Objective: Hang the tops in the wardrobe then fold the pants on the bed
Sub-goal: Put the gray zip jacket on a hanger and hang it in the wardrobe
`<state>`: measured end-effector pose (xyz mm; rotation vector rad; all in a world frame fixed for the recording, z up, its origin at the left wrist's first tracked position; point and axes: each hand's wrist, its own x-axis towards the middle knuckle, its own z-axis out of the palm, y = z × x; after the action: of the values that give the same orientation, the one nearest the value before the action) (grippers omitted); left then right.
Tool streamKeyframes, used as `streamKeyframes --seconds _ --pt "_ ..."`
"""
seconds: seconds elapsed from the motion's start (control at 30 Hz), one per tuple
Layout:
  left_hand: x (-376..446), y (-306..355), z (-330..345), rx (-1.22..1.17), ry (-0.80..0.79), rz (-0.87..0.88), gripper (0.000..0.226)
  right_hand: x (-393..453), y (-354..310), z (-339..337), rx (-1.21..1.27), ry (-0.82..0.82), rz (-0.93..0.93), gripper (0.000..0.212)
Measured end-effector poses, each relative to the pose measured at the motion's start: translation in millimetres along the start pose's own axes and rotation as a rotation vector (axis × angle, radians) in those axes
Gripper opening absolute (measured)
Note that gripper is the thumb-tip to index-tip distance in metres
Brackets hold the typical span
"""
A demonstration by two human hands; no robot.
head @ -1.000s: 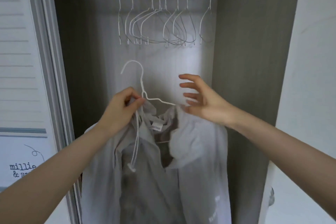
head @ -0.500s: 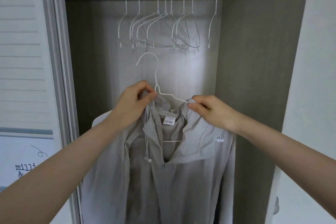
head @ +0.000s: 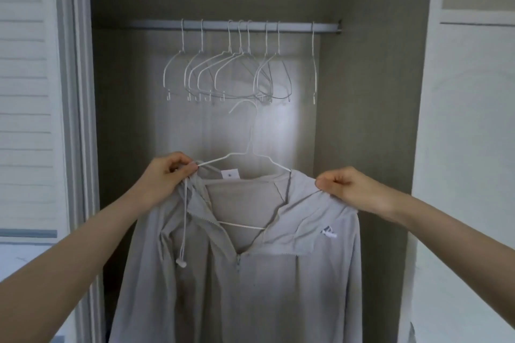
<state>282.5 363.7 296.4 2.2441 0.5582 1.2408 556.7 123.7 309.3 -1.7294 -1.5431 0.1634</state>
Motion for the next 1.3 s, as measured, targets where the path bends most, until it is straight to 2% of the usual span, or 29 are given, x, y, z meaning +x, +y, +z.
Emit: streamKeyframes --seconds 0.17,0.3,0.37,0.47,0.63,0.73,0.87,0.97,1.07,1.2,1.23,1.3 --pt "28 4 15 0.118 -0.069 -0.075 0.026 -13 -12 -5 0.522 0.049 0.152 0.032" --pt "51 2 38 0.276 -0.123 -0.145 0.049 -27 -27 -22 0.636 0.12 0.206 0.027" --pt "58 2 56 0.269 -0.152 -0.125 0.054 -34 -36 -34 0.611 0.119 0.204 0.026" --pt "67 9 86 0.232 -0.155 -0.071 0.047 -45 -48 -51 0.543 0.164 0.239 0.028" --pt "83 41 125 0.224 -0.009 -0.02 0.032 -62 -69 -69 0.46 0.327 0.317 0.025" --pt "85 67 143 0.117 -0.126 -0.009 0.028 -74 -82 -78 0.4 0.41 0.361 0.025" --pt "75 103 163 0.025 -0.329 0.107 0.023 -81 -96 -90 0.266 0.639 0.391 0.018" --pt "60 133 166 -0.145 -0.447 0.195 0.031 -73 -100 -97 0.19 0.76 0.375 0.019" --pt "47 161 162 -0.284 -0.465 0.249 0.036 -53 -102 -103 0.125 0.827 0.349 0.02" --pt "33 184 161 -0.353 -0.525 0.298 0.043 -15 -105 -110 0.085 0.895 0.279 0.013" --pt "32 187 164 -0.359 -0.537 0.296 0.051 -5 -106 -111 0.094 0.908 0.258 0.011" --pt "32 189 172 -0.34 -0.566 0.286 0.08 17 -105 -115 0.131 0.925 0.2 0.012"
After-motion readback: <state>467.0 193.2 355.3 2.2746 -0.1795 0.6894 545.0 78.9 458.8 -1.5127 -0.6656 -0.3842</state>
